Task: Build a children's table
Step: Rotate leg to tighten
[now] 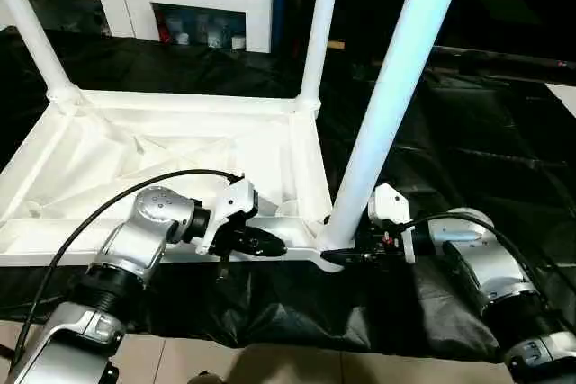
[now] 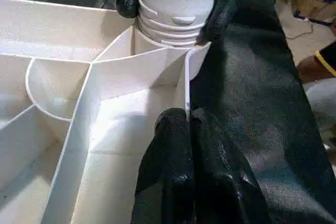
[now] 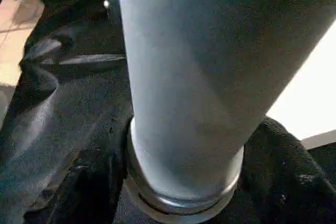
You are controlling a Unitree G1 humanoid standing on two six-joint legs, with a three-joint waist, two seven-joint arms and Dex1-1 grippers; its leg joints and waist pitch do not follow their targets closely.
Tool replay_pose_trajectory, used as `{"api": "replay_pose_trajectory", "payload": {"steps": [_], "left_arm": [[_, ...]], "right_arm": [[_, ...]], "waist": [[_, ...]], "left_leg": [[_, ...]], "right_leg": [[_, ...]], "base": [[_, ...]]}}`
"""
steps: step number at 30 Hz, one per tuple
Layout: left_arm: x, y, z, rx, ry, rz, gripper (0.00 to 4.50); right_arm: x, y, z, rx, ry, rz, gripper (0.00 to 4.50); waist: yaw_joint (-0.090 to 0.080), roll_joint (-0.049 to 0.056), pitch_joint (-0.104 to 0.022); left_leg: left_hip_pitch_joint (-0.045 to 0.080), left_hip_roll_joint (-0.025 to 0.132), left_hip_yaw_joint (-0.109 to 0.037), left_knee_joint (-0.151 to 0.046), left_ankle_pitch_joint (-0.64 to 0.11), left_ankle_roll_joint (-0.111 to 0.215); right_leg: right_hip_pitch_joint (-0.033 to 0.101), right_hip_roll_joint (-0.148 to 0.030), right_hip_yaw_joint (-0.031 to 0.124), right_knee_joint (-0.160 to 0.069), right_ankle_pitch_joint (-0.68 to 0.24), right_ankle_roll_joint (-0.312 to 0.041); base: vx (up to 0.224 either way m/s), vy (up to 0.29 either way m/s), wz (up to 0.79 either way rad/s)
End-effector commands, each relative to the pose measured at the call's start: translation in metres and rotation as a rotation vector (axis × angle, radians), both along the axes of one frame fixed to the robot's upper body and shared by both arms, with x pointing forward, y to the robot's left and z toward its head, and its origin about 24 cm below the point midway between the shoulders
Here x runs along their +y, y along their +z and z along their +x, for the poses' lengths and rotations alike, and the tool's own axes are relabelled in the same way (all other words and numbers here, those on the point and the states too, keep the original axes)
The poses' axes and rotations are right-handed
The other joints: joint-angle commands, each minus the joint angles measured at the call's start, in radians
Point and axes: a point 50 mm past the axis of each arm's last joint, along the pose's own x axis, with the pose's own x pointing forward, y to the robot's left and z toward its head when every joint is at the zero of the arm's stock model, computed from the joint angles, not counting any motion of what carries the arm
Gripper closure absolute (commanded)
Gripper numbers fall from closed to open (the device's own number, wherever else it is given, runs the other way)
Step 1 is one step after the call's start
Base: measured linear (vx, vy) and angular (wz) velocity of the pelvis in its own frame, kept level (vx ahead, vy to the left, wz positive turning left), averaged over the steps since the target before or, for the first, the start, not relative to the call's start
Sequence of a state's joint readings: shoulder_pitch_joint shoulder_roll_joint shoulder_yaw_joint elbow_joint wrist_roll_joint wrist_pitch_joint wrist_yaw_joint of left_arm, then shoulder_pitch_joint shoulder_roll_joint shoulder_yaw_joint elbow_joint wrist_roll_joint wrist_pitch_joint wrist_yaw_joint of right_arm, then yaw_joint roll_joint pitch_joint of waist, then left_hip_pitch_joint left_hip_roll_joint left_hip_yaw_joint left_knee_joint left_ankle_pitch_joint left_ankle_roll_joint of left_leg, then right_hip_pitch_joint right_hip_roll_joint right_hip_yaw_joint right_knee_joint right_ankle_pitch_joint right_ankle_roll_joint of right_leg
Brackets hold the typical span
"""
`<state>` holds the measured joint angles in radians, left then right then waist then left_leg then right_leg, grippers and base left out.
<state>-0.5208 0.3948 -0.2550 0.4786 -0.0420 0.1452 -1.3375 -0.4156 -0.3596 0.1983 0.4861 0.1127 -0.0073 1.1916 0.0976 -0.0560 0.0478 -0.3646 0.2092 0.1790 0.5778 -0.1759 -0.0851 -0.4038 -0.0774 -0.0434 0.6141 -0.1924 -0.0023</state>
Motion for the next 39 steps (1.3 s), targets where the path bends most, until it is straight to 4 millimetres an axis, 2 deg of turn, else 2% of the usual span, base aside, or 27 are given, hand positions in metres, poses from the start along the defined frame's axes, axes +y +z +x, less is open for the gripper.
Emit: {"api": "replay_pose_trajectory", "payload": {"steps": [1,2,3,6,9,10,11,12,13,14,15,16,17,20,22,23,24,25,27,28,30,32,33,34,35,37,39], "left_arm": [[-0.025,0.006,0.008,-0.078,0.047,-0.044,4.50],[-0.030,0.006,0.012,-0.095,0.090,-0.050,4.50],[-0.030,0.006,0.012,-0.095,0.090,-0.050,4.50],[-0.030,0.006,0.012,-0.095,0.090,-0.050,4.50],[-0.030,0.006,0.012,-0.095,0.090,-0.050,4.50],[-0.033,0.006,0.015,-0.112,0.126,-0.048,4.50],[-0.055,0.006,0.025,-0.144,0.250,-0.064,4.50],[-0.080,0.007,0.032,-0.167,0.360,-0.078,4.50],[-0.082,0.007,0.033,-0.169,0.368,-0.080,4.50],[-0.089,0.008,0.032,-0.171,0.370,-0.088,4.50],[-0.091,0.009,0.032,-0.171,0.360,-0.088,4.50],[-0.092,0.009,0.031,-0.180,0.343,-0.084,4.50],[-0.093,0.009,0.029,-0.185,0.324,-0.082,4.50],[-0.093,0.009,0.027,-0.195,0.293,-0.084,4.50],[-0.091,0.008,0.027,-0.204,0.288,-0.076,4.50],[-0.089,0.007,0.028,-0.207,0.294,-0.071,4.50],[-0.089,0.007,0.028,-0.207,0.294,-0.071,4.50],[-0.087,0.007,0.028,-0.206,0.291,-0.068,4.50],[-0.083,0.006,0.027,-0.209,0.293,-0.056,4.50],[-0.081,0.006,0.027,-0.209,0.293,-0.053,4.50],[-0.079,0.006,0.027,-0.211,0.293,-0.053,4.50],[-0.063,0.013,0.027,-0.258,0.303,-0.026,4.50],[-0.059,0.016,0.027,-0.259,0.318,-0.027,4.50],[-0.054,0.019,0.027,-0.257,0.334,-0.031,4.50],[-0.051,0.022,0.027,-0.267,0.350,-0.037,4.50],[-0.041,0.029,0.024,-0.268,0.354,-0.043,4.50],[-0.034,0.033,0.020,-0.265,0.347,-0.033,4.17]], "right_arm": [[0.017,-0.012,0.003,0.019,-0.091,0.007,1.78],[0.019,-0.016,0.009,0.037,-0.175,0.003,1.78],[0.019,-0.016,0.009,0.037,-0.175,0.003,1.78],[0.019,-0.016,0.009,0.037,-0.175,0.003,1.78],[0.019,-0.016,0.009,0.037,-0.175,0.003,1.78],[0.021,-0.018,0.012,0.028,-0.227,-0.009,1.78],[0.037,-0.021,0.031,0.004,-0.474,-0.016,1.78],[0.056,-0.022,0.046,0.011,-0.714,-0.023,1.78],[0.059,-0.021,0.047,0.017,-0.735,-0.020,1.78],[0.067,-0.019,0.050,0.033,-0.767,0.005,1.78],[0.071,-0.017,0.051,0.039,-0.763,0.027,1.78],[0.075,-0.015,0.051,0.038,-0.749,0.043,1.78],[0.078,-0.013,0.050,0.022,-0.730,0.045,1.78],[0.083,-0.013,0.049,-0.010,-0.696,0.045,1.78],[0.085,-0.013,0.049,0.000,-0.698,0.070,1.78],[0.083,-0.014,0.050,-0.013,-0.714,0.059,1.45],[0.083,-0.014,0.050,-0.013,-0.714,0.059,1.45],[0.082,-0.013,0.050,-0.015,-0.710,0.063,1.25],[0.078,-0.012,0.051,-0.022,-0.717,0.069,1.25],[0.076,-0.011,0.051,-0.027,-0.718,0.071,1.01],[0.073,-0.010,0.052,-0.038,-0.716,0.072,0.88],[0.061,-0.006,0.052,-0.073,-0.711,0.073,0.77],[0.058,-0.005,0.052,-0.081,-0.707,0.070,0.53],[0.055,-0.004,0.051,-0.089,-0.702,0.067,0.53],[0.052,-0.004,0.051,-0.096,-0.699,0.066,0.45],[0.044,-0.001,0.049,-0.103,-0.682,0.073,0.21],[0.037,0.001,0.047,-0.111,-0.675,0.073,0.07]], "waist": [[-0.007,0.004,-0.054],[-0.010,0.004,-0.055],[-0.013,0.004,-0.054],[-0.015,0.003,-0.052],[-0.014,0.003,-0.054],[-0.013,0.004,-0.055],[-0.020,0.006,-0.054],[-0.030,0.008,-0.047],[-0.037,0.006,-0.048],[-0.037,0.004,-0.056],[-0.039,0.003,-0.054],[-0.035,0.003,-0.055],[-0.037,0.003,-0.061],[-0.038,0.001,-0.062],[-0.037,0.004,-0.065],[-0.040,0.007,-0.063],[-0.041,0.007,-0.064],[-0.042,0.007,-0.063],[-0.043,0.010,-0.060],[-0.044,0.010,-0.058],[-0.044,0.010,-0.058],[-0.044,0.031,-0.058],[-0.046,0.023,-0.060],[-0.045,0.022,-0.061],[-0.045,0.027,-0.062],[-0.043,0.022,-0.063],[-0.043,0.021,-0.063]], "left_leg": [[0.014,0.021,0.001,-0.068,-0.232,0.017],[0.015,0.020,-0.001,-0.068,-0.244,0.009],[0.016,0.019,-0.003,-0.071,-0.266,-0.002],[0.015,0.020,-0.006,-0.073,-0.295,-0.002],[0.015,0.021,-0.004,-0.072,-0.277,0.007],[0.016,0.021,-0.004,-0.072,-0.271,0.008],[0.014,0.021,-0.003,-0.072,-0.254,-0.004],[0.017,0.017,-0.007,-0.077,-0.288,-0.041],[0.021,0.014,-0.009,-0.075,-0.312,-0.061],[0.021,0.013,-0.014,-0.073,-0.315,-0.062],[0.014,0.017,-0.012,-0.074,-0.314,-0.042],[0.010,0.013,-0.013,-0.073,-0.303,-0.035],[0.005,0.014,-0.010,-0.072,-0.262,-0.013],[0.005,0.013,-0.005,-0.068,-0.217,0.006],[0.004,0.013,-0.004,-0.065,-0.184,0.016],[0.006,0.014,-0.003,-0.066,-0.178,0.018],[0.007,0.014,-0.003,-0.066,-0.179,0.019],[0.007,0.014,-0.003,-0.066,-0.183,0.020],[0.011,0.015,-0.002,-0.069,-0.220,0.017],[0.012,0.016,-0.002,-0.069,-0.238,0.012],[0.012,0.017,-0.003,-0.071,-0.251,0.006],[0.015,0.020,-0.006,-0.072,-0.264,-0.003],[0.012,0.019,-0.004,-0.071,-0.249,0.000],[0.013,0.020,-0.003,-0.069,-0.237,0.002],[0.011,0.017,-0.002,-0.066,-0.206,0.011],[0.008,0.017,-0.001,-0.064,-0.175,0.018],[0.005,0.017,0.000,-0.061,-0.140,0.037]], "right_leg": [[0.044,-0.054,0.034,-0.073,-0.192,-0.224],[0.044,-0.055,0.034,-0.074,-0.222,-0.217],[0.043,-0.056,0.033,-0.080,-0.280,-0.198],[0.041,-0.055,0.035,-0.087,-0.331,-0.166],[0.042,-0.055,0.037,-0.084,-0.288,-0.175],[0.042,-0.055,0.036,-0.082,-0.276,-0.178],[0.037,-0.053,0.037,-0.078,-0.254,-0.188],[0.032,-0.053,0.034,-0.082,-0.338,-0.181],[0.030,-0.054,0.032,-0.084,-0.400,-0.168],[0.038,-0.062,0.029,-0.091,-0.440,-0.147],[0.036,-0.063,0.031,-0.098,-0.414,-0.142],[0.039,-0.059,0.031,-0.096,-0.386,-0.135],[0.045,-0.055,0.033,-0.085,-0.283,-0.142],[0.046,-0.053,0.034,-0.076,-0.178,-0.175],[0.050,-0.053,0.034,-0.069,-0.120,-0.195],[0.050,-0.051,0.033,-0.067,-0.094,-0.211],[0.050,-0.050,0.033,-0.066,-0.089,-0.215],[0.050,-0.050,0.033,-0.066,-0.087,-0.218],[0.047,-0.050,0.034,-0.072,-0.128,-0.220],[0.047,-0.050,0.035,-0.075,-0.153,-0.217],[0.047,-0.052,0.035,-0.076,-0.179,-0.210],[0.046,-0.052,0.036,-0.075,-0.167,-0.212],[0.048,-0.050,0.036,-0.072,-0.132,-0.219],[0.050,-0.049,0.036,-0.068,-0.109,-0.225],[0.050,-0.047,0.036,-0.064,-0.068,-0.235],[0.056,-0.047,0.035,-0.058,-0.025,-0.245],[0.055,-0.046,0.035,-0.053,0.016,-0.253]], "base": [[0.000,0.000,0.00],[0.000,0.000,0.00],[0.000,0.000,0.00],[0.000,0.000,0.00],[0.000,0.000,0.00],[0.000,0.000,0.00],[0.000,0.000,0.00],[0.000,0.000,0.00],[0.000,0.000,0.00],[0.000,0.000,0.00],[0.000,0.000,0.00],[0.000,0.000,0.00],[0.000,0.000,0.00],[0.000,0.000,0.00],[0.000,0.000,0.00],[0.000,0.000,0.00],[0.000,0.000,0.00],[0.000,0.000,0.00],[0.000,0.000,0.00],[0.000,0.000,0.00],[0.000,0.000,0.00],[0.000,0.000,0.00],[0.000,0.000,0.00],[0.000,0.000,0.00],[0.000,0.000,0.00],[0.000,0.000,0.00],[0.000,0.000,0.00]]}}
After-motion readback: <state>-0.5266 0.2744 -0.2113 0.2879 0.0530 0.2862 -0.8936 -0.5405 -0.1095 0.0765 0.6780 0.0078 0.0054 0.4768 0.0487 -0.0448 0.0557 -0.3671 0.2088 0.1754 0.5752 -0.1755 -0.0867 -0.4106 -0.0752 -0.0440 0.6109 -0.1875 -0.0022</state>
